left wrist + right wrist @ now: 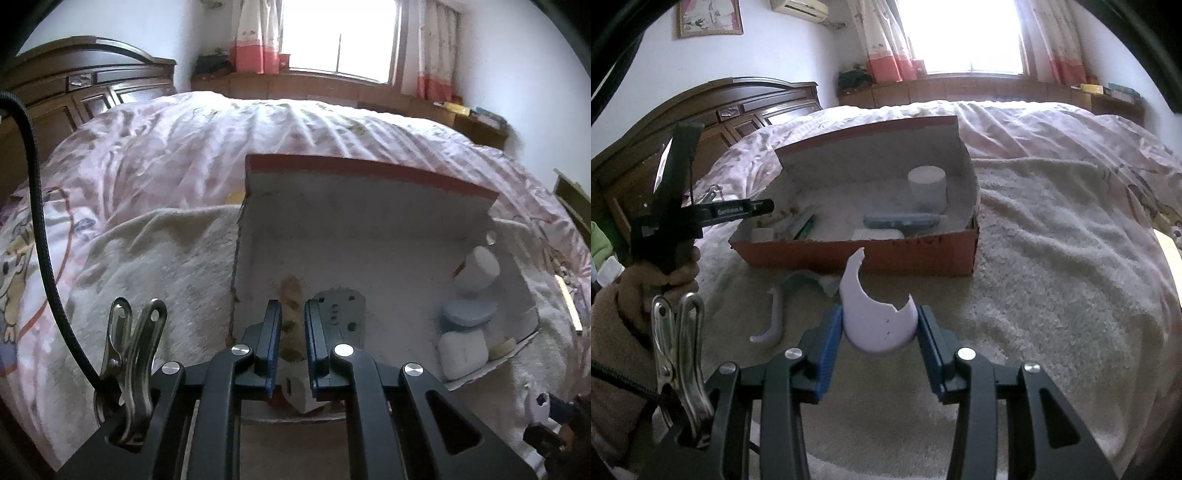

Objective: Organize rigid objects
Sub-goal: 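Lower the wooden block into the box and open the left tool, then lower the pink crescent piece into the box and open the right tool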

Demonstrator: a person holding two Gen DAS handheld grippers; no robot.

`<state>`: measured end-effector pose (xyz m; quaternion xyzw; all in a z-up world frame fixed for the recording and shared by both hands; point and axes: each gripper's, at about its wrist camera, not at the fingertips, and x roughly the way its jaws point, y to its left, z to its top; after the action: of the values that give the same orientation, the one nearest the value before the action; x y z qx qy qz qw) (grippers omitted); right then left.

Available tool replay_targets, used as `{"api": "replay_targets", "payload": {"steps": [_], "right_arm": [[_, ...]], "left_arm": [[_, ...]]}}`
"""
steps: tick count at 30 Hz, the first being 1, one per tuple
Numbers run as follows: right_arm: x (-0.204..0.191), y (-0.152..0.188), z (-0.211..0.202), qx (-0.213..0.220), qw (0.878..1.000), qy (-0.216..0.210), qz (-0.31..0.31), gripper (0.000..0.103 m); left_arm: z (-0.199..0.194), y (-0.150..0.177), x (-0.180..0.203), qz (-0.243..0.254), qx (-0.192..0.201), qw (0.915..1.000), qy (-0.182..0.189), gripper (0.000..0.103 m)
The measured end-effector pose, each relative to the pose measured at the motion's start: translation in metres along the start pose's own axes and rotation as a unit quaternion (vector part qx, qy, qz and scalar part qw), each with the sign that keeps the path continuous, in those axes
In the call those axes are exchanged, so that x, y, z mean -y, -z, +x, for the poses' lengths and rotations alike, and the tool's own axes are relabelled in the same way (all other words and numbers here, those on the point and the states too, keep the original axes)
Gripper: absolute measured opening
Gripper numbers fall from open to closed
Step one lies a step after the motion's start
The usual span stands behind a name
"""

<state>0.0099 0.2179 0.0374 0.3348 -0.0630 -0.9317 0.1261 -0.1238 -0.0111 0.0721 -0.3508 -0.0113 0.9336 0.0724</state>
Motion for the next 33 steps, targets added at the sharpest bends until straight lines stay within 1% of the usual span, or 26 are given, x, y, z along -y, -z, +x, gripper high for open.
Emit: {"api": "replay_targets", "payload": {"steps": [1,4,12,15,20,25,33], "right_arm": [[0.0,-0.001,0.001,0.0,1.0,0.0,-0.001,0.043],[0.001,-0.006,0.003,0.003,1.0,0.001,-0.001,0.043],[0.001,-0.022,0.008,0.016,1.0,0.005,-0.007,0.043],[0.001,-0.029,0.011,0.022,1.0,0.006,-0.009,0.043],[0.001,-0.044,0.016,0.034,0.999,0.01,-0.01,0.043],[0.004,-0.061,0.025,0.046,0.999,0.015,-0.006,0.043],[0.011,-0.074,0.043,0.042,0.999,0.023,0.003,0.043]], "left_arm": [[0.002,0.001,0.0,-0.001,-0.007,1.0,-0.003,0.018],[0.005,0.003,-0.001,-0.006,-0.02,0.9998,-0.007,0.02],[-0.008,0.008,-0.006,-0.026,-0.012,0.9996,-0.005,0.02],[-0.014,0.011,-0.003,-0.022,-0.01,0.9997,-0.008,0.02],[-0.021,0.016,0.002,-0.022,-0.009,0.9997,0.002,0.02],[-0.022,0.021,0.009,-0.018,-0.015,0.9997,0.004,0.02],[-0.024,0.025,0.011,-0.02,-0.015,0.9997,0.005,0.02]]}}
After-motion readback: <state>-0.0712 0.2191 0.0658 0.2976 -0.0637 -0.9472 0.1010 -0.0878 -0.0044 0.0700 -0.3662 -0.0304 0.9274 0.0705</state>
